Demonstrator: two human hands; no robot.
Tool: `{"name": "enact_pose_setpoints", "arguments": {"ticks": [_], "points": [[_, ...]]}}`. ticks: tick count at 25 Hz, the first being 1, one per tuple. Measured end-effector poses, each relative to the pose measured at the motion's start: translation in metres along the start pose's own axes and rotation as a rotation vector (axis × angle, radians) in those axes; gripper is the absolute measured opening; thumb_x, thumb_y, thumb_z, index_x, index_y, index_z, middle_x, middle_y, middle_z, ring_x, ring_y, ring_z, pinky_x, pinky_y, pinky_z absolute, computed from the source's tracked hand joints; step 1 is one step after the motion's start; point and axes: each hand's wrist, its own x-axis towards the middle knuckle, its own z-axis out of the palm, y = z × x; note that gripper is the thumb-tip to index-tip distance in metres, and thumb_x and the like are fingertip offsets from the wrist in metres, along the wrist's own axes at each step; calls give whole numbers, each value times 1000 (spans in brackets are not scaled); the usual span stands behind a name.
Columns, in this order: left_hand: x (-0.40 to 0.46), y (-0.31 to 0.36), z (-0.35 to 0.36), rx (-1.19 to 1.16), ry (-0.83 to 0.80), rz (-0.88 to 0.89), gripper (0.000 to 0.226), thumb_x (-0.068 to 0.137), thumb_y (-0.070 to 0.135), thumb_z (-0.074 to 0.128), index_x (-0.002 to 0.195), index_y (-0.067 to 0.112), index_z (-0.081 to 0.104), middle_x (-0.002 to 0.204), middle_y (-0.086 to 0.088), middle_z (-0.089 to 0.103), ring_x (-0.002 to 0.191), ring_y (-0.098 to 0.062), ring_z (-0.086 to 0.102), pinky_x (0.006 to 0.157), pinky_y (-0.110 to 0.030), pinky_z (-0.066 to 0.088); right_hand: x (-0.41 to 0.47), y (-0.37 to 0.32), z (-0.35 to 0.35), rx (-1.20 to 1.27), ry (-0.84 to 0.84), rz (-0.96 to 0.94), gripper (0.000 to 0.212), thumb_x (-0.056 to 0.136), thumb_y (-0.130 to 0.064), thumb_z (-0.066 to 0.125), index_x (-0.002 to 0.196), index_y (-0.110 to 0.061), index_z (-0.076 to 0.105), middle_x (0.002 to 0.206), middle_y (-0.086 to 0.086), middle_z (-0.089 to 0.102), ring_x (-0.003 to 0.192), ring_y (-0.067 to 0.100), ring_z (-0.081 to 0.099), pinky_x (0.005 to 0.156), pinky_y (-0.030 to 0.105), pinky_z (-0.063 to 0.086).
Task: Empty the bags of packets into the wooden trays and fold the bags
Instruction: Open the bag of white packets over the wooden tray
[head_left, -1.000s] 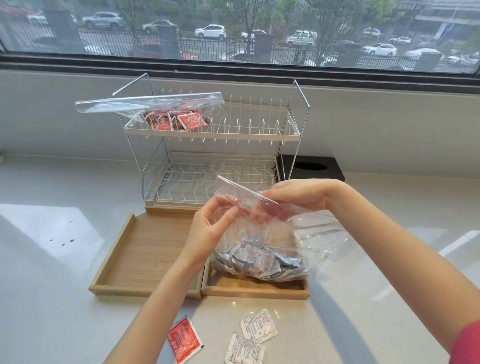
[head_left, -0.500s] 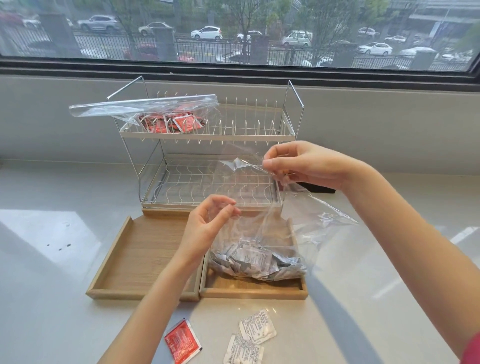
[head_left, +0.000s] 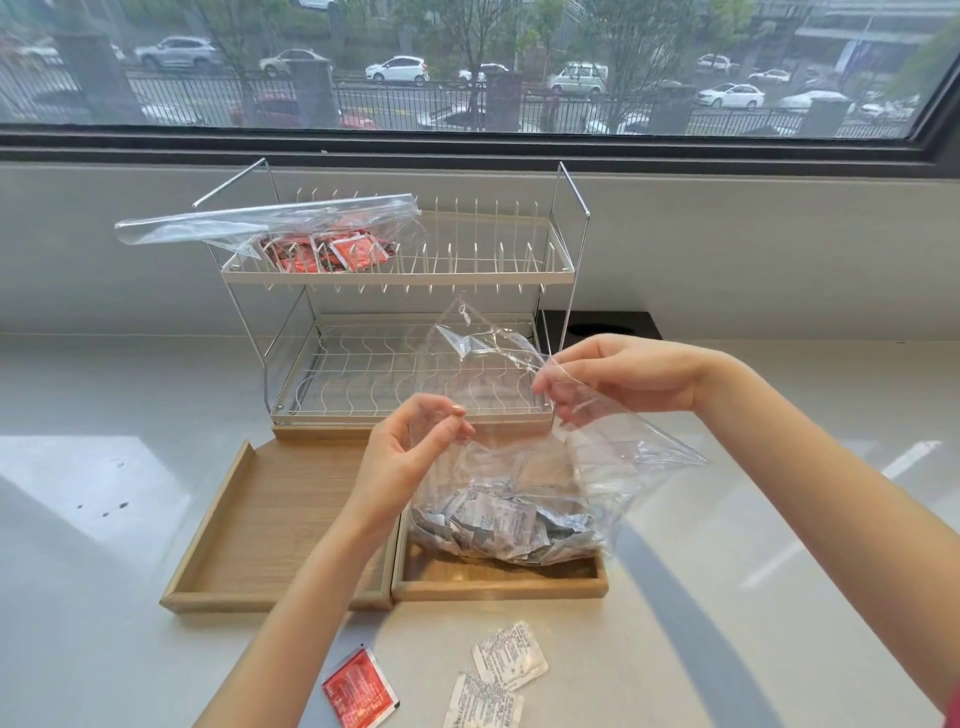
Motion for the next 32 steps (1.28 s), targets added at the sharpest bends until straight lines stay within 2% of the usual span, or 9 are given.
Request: {"name": "enact_pose_setpoints", "arguments": {"ticks": [3, 5, 8, 14, 19, 23, 26, 28, 32], "points": [[0, 0, -1, 0, -5, -7, 16, 85, 5, 53, 80, 18, 59, 67, 13, 68, 71, 3, 61, 69, -8, 45, -5, -6, -1, 36, 89, -49, 17, 87, -18, 54, 76, -18, 67, 60, -6, 52, 57, 8, 50, 59, 18, 48], [-1, -1, -2, -5, -5, -11, 16, 84, 4, 53, 80, 19, 59, 66, 12, 68, 70, 3, 61, 68, -8, 45, -7, -9, -2, 31, 214, -72, 16, 89, -15, 50, 82, -14, 65, 59, -6, 51, 54, 6, 46, 51, 15, 43], [0, -1, -3, -20, 3, -20, 17, 84, 4, 54, 78, 19, 59, 65, 11, 69, 70, 1, 62, 69, -9, 45, -14, -17, -7, -61, 406, -111, 17, 92, -12, 48, 89, -14, 65, 65, -6, 53, 59, 5, 46, 51, 13, 42], [0, -3, -5, -30, -14, -28, 5, 76, 18, 61, 78, 22, 59, 67, 9, 69, 73, 0, 63, 70, -9, 45, -19, -34, -1, -143, 582, -307, 22, 92, -10, 48, 84, -21, 66, 75, -6, 60, 75, 8, 53, 57, 15, 42], [4, 8, -10, -6, -80, -10, 22, 70, 43, 57, 88, 32, 63, 81, 12, 71, 83, -2, 63, 75, -13, 48, -22, -33, 2, -147, 550, -329, 20, 92, -12, 49, 86, -22, 65, 83, -5, 64, 77, 6, 58, 59, 13, 45], [17, 23, -5, -51, 0, 50, 11, 82, 27, 58, 89, 30, 65, 73, 11, 71, 70, -2, 63, 65, -12, 48, -23, -23, 4, -120, 528, -269, 28, 95, -32, 36, 97, -22, 62, 99, -2, 67, 89, 8, 64, 74, 19, 49], [20, 28, -3, -68, 66, 68, 18, 88, 14, 49, 88, 24, 64, 68, 11, 69, 63, -2, 59, 61, -12, 47, -33, -6, 1, -139, 303, -58, 56, 85, -57, 27, 101, -18, 64, 100, 0, 72, 96, 10, 66, 84, 22, 50], [21, 32, -4, -75, 80, 81, 20, 88, 12, 47, 87, 24, 64, 66, 12, 68, 60, -1, 58, 59, -12, 46, -40, 6, 3, -193, 221, 18, 57, 81, -53, 33, 98, -9, 65, 88, 0, 73, 89, 5, 67, 85, 17, 49], [24, 38, -4, -83, 63, 111, 22, 89, 12, 47, 86, 25, 65, 66, 10, 67, 58, -3, 55, 54, -14, 44, -51, 4, 3, -292, 393, -127, 36, 81, -36, 50, 84, -3, 64, 75, -1, 66, 73, 2, 63, 74, 12, 48]]}}
